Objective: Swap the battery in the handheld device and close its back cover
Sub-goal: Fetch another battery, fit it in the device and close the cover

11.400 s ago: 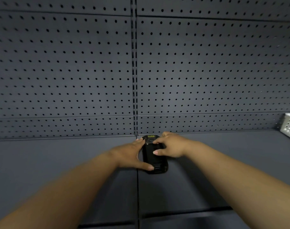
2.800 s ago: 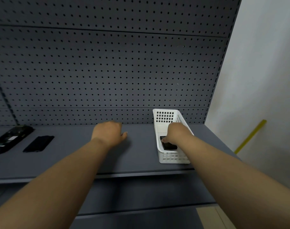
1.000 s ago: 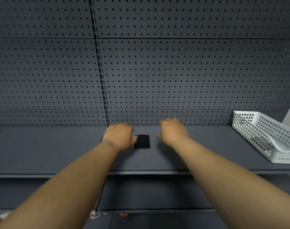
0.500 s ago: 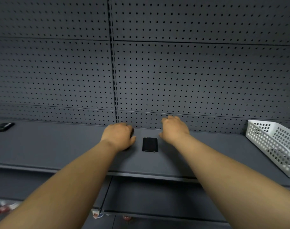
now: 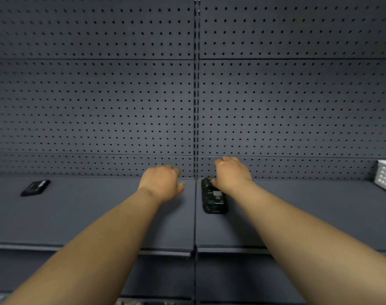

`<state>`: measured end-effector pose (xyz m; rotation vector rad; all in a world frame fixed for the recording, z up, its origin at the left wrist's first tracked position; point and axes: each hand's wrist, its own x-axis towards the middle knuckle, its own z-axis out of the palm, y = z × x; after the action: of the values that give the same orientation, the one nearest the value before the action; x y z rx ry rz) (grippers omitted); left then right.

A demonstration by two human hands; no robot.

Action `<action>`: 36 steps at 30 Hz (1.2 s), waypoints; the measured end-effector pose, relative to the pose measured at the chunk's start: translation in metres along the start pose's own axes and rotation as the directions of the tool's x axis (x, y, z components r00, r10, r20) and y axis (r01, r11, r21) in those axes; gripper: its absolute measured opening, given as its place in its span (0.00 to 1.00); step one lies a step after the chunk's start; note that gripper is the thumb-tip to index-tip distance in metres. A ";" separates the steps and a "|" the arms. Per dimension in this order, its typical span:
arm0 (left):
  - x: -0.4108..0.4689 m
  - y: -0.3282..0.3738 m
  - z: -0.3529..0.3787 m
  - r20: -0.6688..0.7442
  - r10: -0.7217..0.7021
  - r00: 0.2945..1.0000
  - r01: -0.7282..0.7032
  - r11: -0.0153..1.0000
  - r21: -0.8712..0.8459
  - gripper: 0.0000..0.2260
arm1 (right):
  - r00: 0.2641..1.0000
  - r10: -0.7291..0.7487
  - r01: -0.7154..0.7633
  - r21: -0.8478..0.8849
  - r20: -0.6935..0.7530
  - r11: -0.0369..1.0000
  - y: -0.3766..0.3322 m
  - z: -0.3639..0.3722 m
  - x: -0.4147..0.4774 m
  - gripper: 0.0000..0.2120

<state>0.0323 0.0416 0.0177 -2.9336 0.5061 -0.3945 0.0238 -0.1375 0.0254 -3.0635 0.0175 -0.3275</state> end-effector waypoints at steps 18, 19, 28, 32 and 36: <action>-0.016 -0.075 0.019 0.014 0.067 0.998 -0.067 0.998 -0.008 0.20 | 0.997 0.071 -0.071 0.015 -0.028 0.997 -0.082 0.022 -0.003 0.18; -0.016 -0.075 0.019 0.020 0.062 0.998 -0.061 0.998 -0.010 0.20 | 0.997 0.068 -0.068 0.018 -0.024 0.998 -0.082 0.021 -0.003 0.17; -0.024 -0.088 0.019 0.047 0.000 0.999 0.001 1.000 -0.013 0.20 | 1.000 0.005 -0.005 0.028 -0.022 1.000 -0.087 0.019 0.004 0.20; -0.029 -0.104 0.026 0.066 -0.026 0.997 0.027 1.000 -0.015 0.21 | 1.000 -0.017 0.018 0.035 -0.022 0.999 -0.101 0.022 0.007 0.20; -0.031 -0.127 0.033 0.087 -0.045 0.995 0.046 0.999 -0.010 0.21 | 0.999 -0.051 0.052 0.023 -0.007 0.998 -0.124 0.026 0.011 0.22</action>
<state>0.0528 0.1739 0.0022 -2.9631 0.4325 -0.2681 0.0407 -0.0127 0.0095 -3.0443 -0.0645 -0.3386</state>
